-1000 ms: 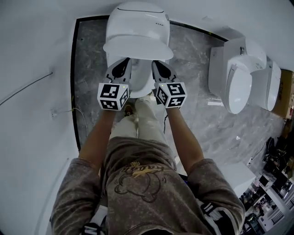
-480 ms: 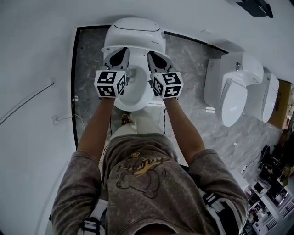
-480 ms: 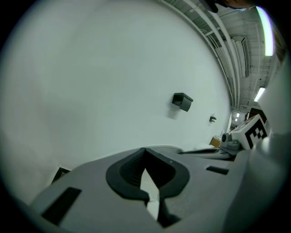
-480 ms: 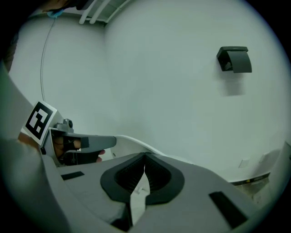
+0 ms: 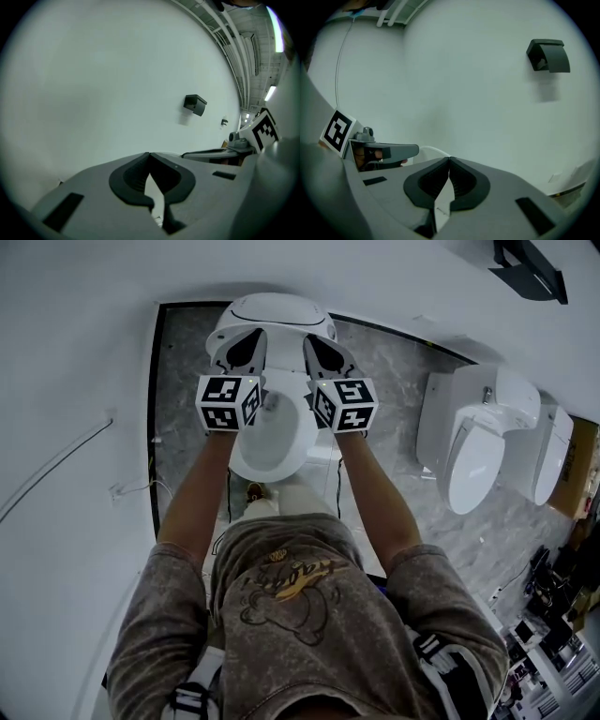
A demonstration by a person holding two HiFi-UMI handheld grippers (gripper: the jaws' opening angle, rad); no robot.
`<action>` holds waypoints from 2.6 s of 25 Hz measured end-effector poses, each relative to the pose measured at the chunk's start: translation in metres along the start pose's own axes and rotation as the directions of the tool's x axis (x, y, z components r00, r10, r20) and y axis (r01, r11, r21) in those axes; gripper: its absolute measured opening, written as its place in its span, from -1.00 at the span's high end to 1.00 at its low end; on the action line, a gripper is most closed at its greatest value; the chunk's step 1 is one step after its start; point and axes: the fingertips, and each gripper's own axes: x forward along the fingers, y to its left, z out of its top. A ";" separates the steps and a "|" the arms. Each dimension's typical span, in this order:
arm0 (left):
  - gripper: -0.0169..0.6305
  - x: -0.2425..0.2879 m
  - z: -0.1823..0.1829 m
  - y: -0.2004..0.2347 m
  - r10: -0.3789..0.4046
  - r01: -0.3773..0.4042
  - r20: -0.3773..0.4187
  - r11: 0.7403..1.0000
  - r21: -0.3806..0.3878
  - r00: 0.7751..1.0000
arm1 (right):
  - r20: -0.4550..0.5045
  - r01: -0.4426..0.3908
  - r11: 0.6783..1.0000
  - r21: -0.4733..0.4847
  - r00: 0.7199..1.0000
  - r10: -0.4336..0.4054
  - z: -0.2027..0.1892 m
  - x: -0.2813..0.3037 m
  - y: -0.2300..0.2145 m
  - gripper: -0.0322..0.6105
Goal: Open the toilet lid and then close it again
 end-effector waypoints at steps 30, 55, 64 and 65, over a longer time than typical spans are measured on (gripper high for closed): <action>0.24 0.052 0.016 0.015 -0.048 0.062 -0.129 0.992 0.107 0.990 | -0.092 -0.107 0.990 0.087 0.989 0.115 0.011 0.030 -0.032 0.16; 0.25 -0.061 -0.031 -0.022 -0.116 0.125 -0.134 0.990 0.061 0.984 | -0.098 -0.038 0.995 0.090 0.994 0.047 -0.041 -0.051 0.042 0.16; 0.25 -0.140 -0.089 -0.046 -0.140 0.153 -0.146 0.984 0.087 0.979 | -0.111 -0.023 1.000 0.016 0.993 0.024 -0.102 -0.107 0.098 0.11; 0.25 -0.147 -0.097 -0.048 -0.143 0.157 -0.153 0.984 0.087 0.978 | -0.114 -0.026 1.000 0.007 0.993 0.026 -0.109 -0.112 0.103 0.11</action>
